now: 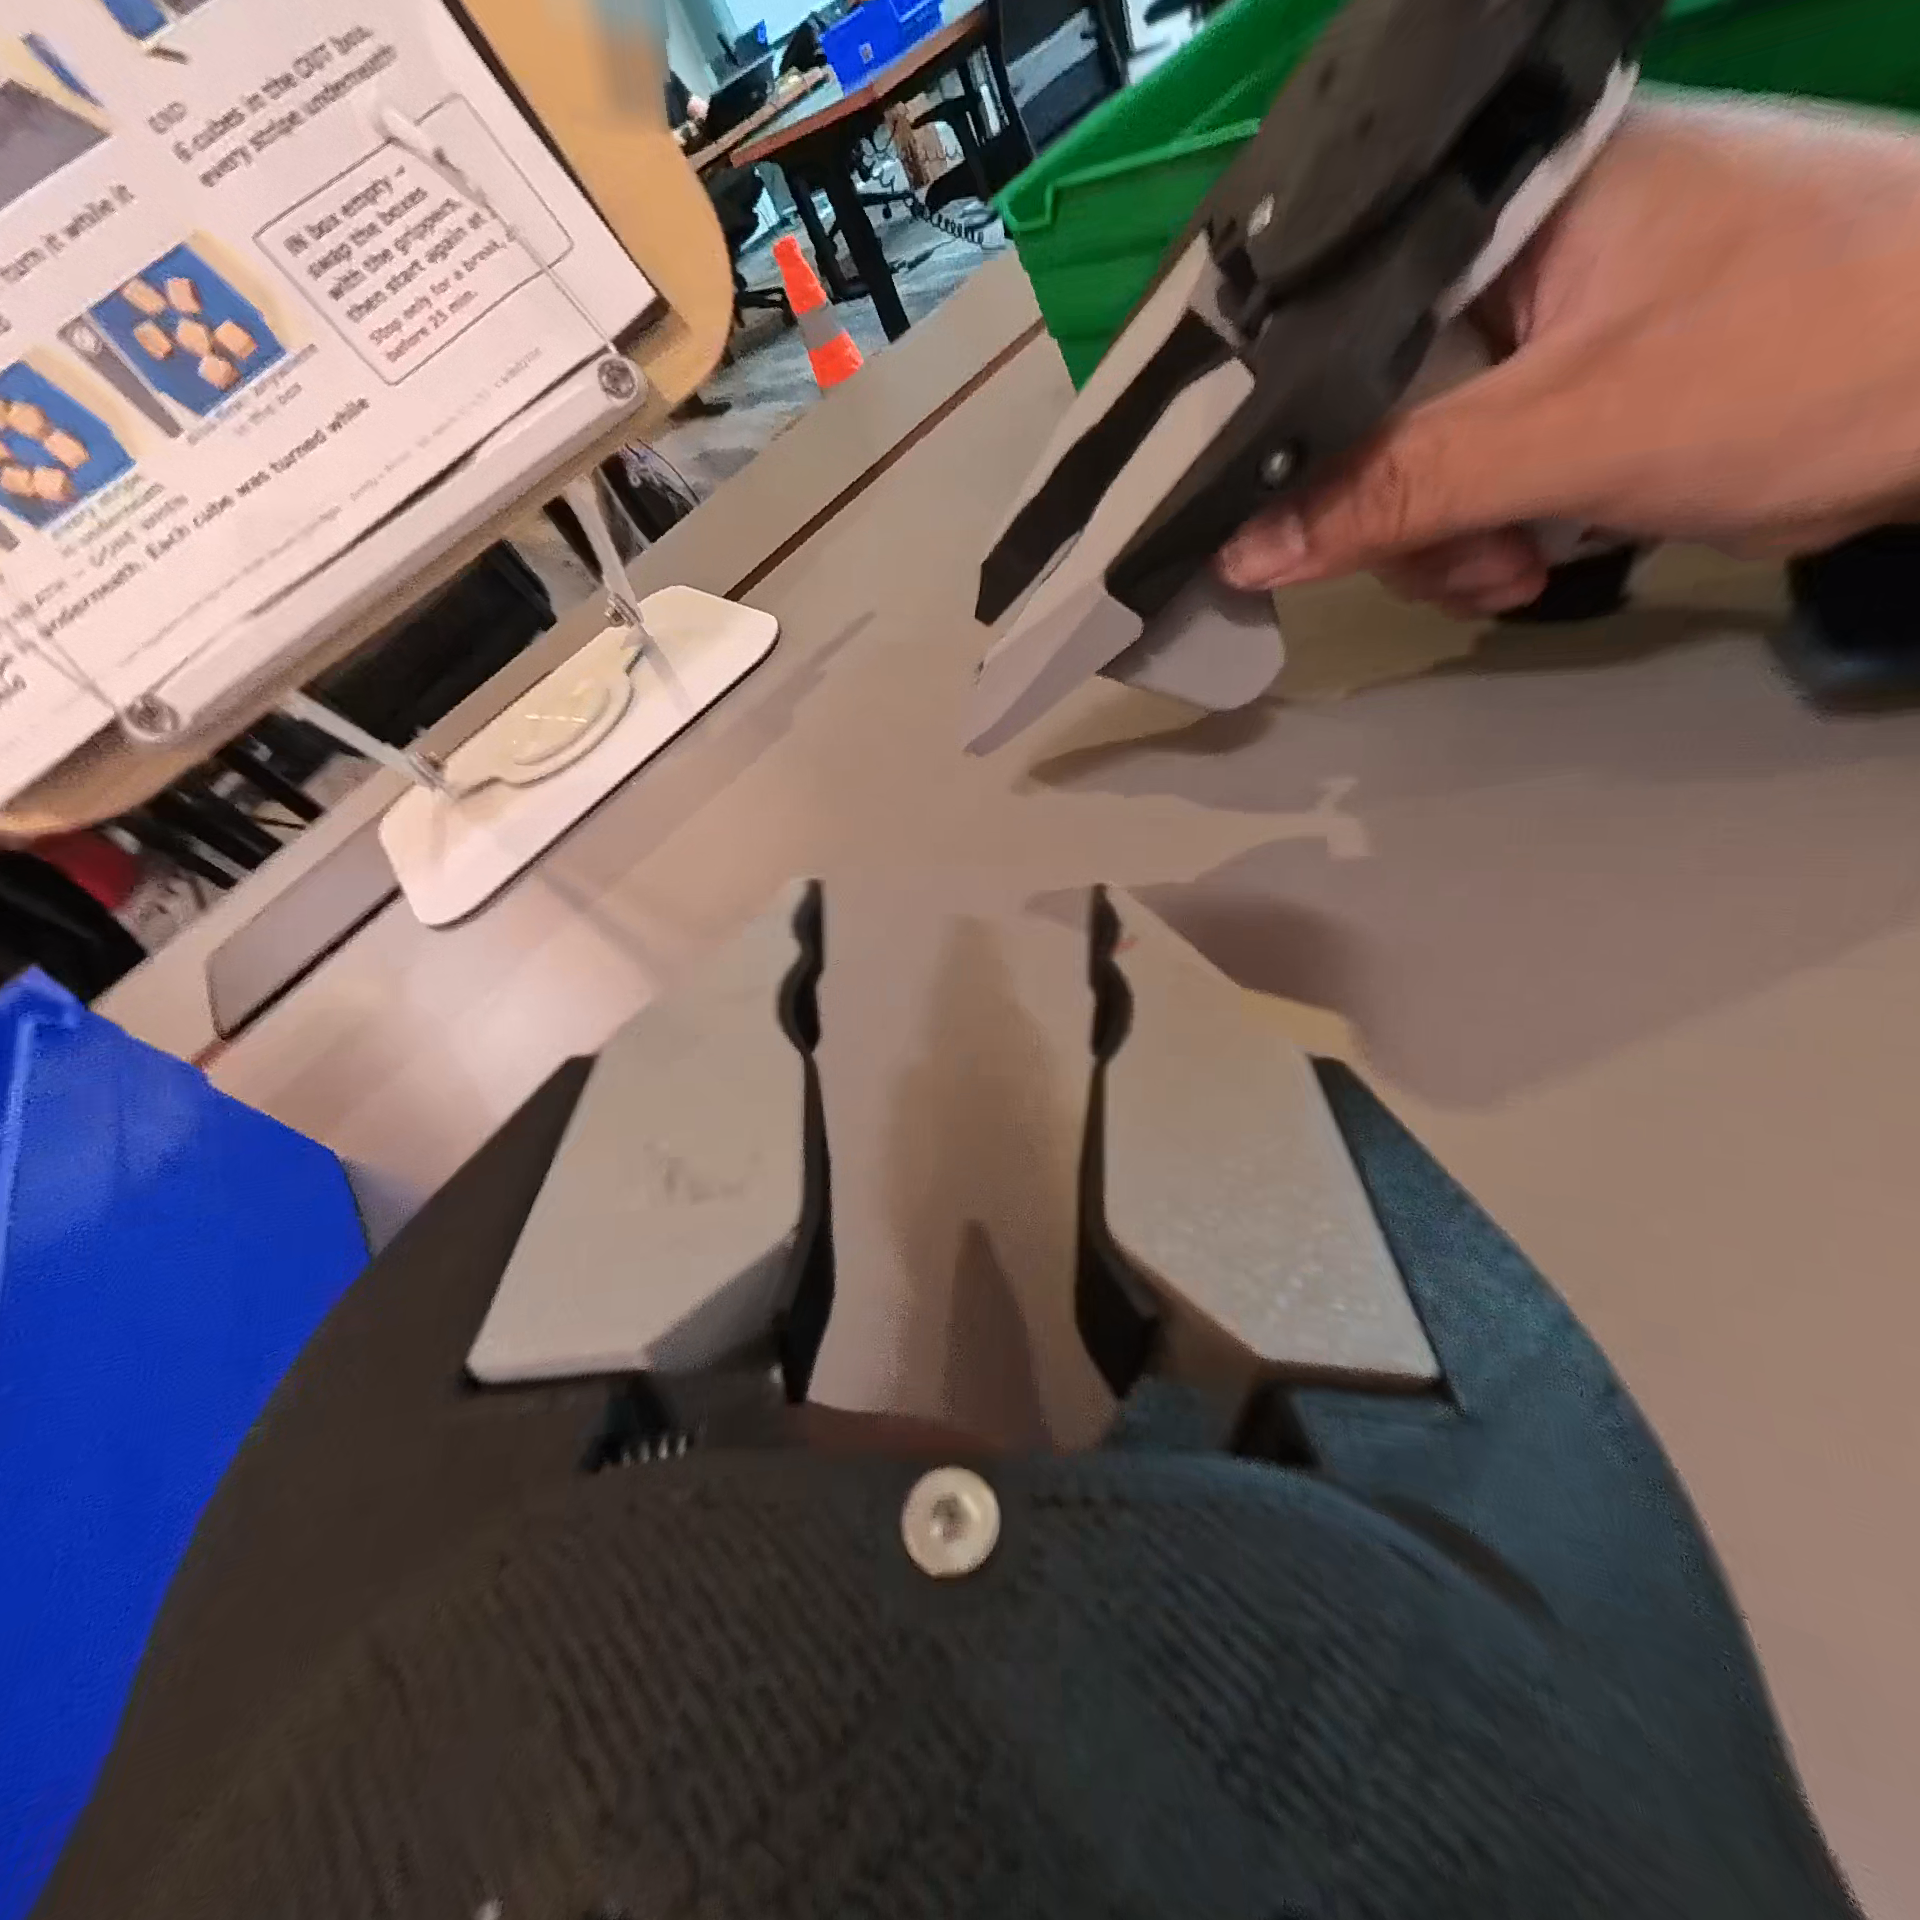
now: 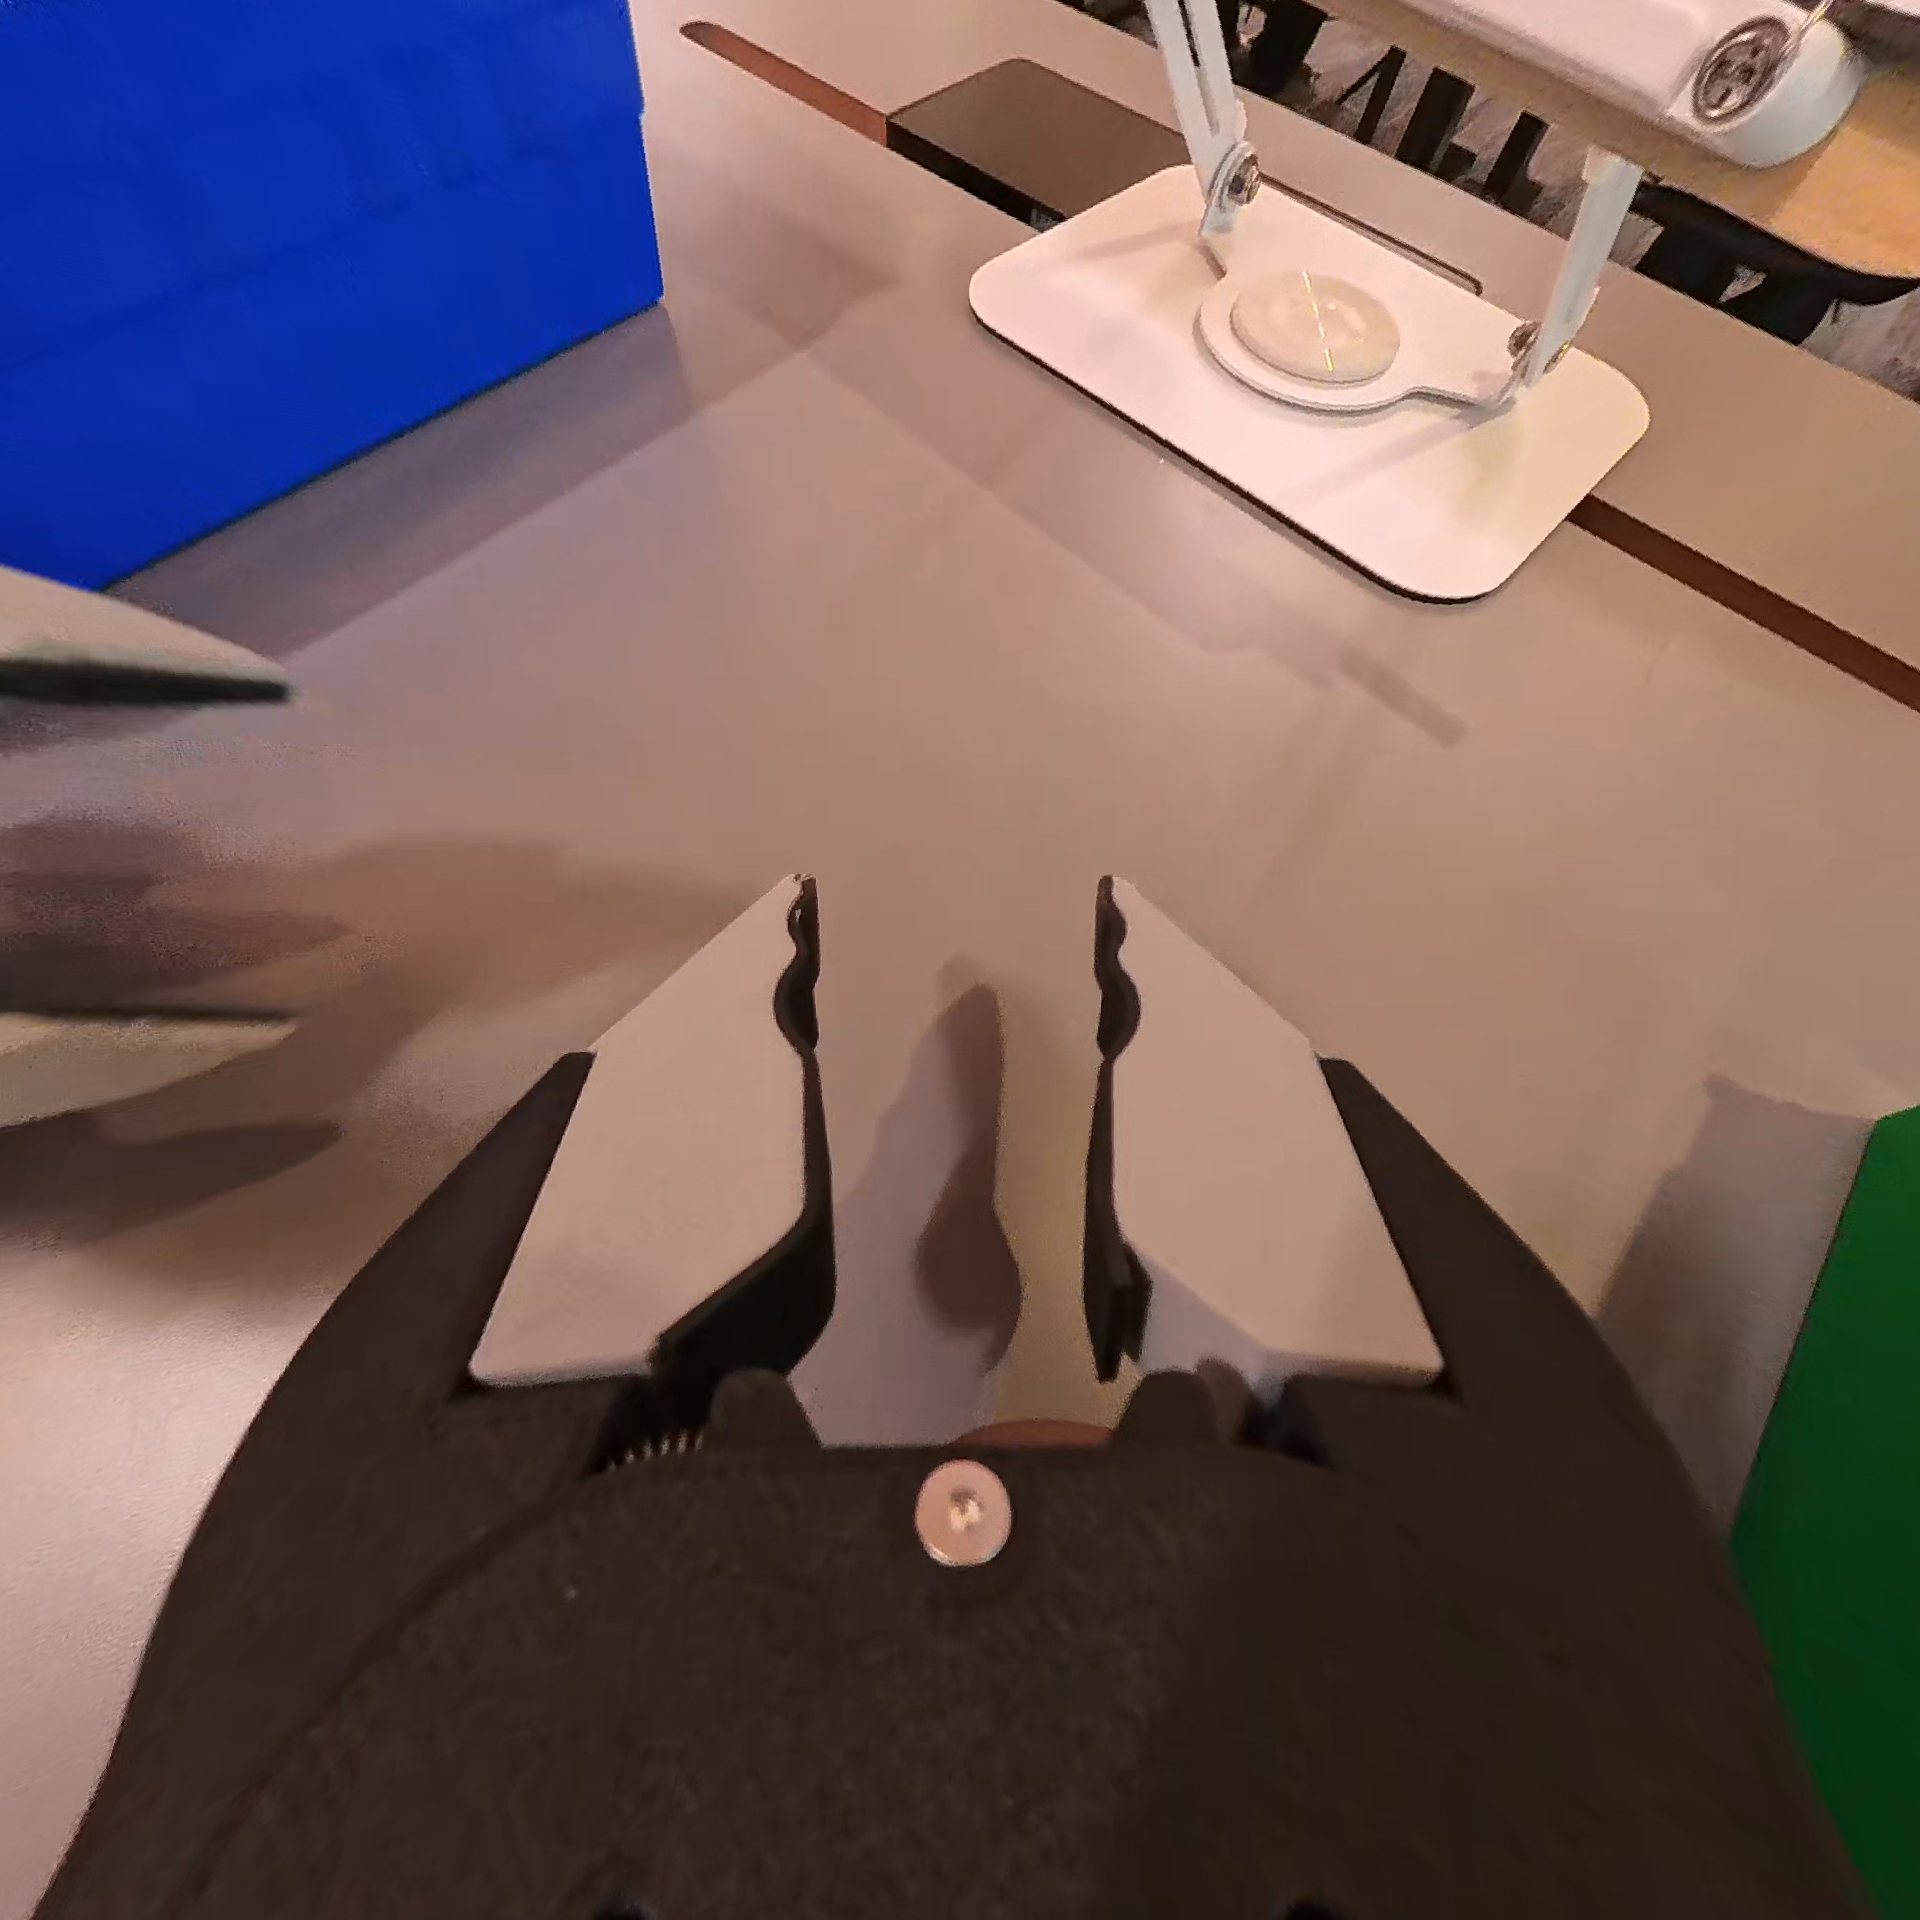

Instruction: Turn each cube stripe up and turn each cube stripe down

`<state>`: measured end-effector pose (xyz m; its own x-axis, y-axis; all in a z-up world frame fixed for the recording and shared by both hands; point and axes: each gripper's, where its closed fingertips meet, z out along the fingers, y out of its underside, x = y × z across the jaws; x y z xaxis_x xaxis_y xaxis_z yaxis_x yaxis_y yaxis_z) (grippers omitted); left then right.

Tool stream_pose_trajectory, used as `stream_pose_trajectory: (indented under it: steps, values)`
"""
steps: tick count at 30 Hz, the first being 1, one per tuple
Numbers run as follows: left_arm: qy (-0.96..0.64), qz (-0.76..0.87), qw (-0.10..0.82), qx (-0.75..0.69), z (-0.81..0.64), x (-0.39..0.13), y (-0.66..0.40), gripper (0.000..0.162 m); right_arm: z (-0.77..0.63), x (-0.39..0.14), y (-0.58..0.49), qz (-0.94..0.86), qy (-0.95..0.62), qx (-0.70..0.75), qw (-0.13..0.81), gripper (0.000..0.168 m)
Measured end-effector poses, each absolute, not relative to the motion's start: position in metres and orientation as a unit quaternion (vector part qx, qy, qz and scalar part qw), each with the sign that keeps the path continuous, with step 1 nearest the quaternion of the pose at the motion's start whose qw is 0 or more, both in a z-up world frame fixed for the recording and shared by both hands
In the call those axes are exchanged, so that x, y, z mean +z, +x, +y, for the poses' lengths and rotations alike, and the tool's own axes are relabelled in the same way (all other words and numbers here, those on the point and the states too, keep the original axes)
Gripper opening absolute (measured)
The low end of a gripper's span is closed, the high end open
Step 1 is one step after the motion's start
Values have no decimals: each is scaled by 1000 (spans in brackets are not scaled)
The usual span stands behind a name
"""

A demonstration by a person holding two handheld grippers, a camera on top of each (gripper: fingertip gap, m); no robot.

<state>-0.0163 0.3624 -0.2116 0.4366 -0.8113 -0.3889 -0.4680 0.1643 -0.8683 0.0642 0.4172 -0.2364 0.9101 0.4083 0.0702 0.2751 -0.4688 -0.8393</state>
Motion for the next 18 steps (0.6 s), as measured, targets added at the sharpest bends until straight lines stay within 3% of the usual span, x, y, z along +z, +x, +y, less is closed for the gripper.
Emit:
stream_pose_trajectory:
  steps: [2,7,10,13,15,18]
  values:
    - [-645,484,559,-192,347,-197,-23,66,415,-235,64,-203,-852,70,477,51]
    - [-654,402,586,-258,333,-125,-77,59,410,-237,58,-222,-851,62,472,49]
    - [-700,319,589,-249,368,-96,-131,64,409,-237,55,-235,-848,45,472,49]
    - [-767,265,549,-199,415,-110,-181,74,407,-234,51,-244,-844,41,476,49]
    - [-808,243,508,-172,435,-134,-204,92,406,-232,49,-248,-841,40,478,49]
    - [-857,234,434,-150,449,-178,-219,92,405,-230,48,-252,-839,35,481,49]
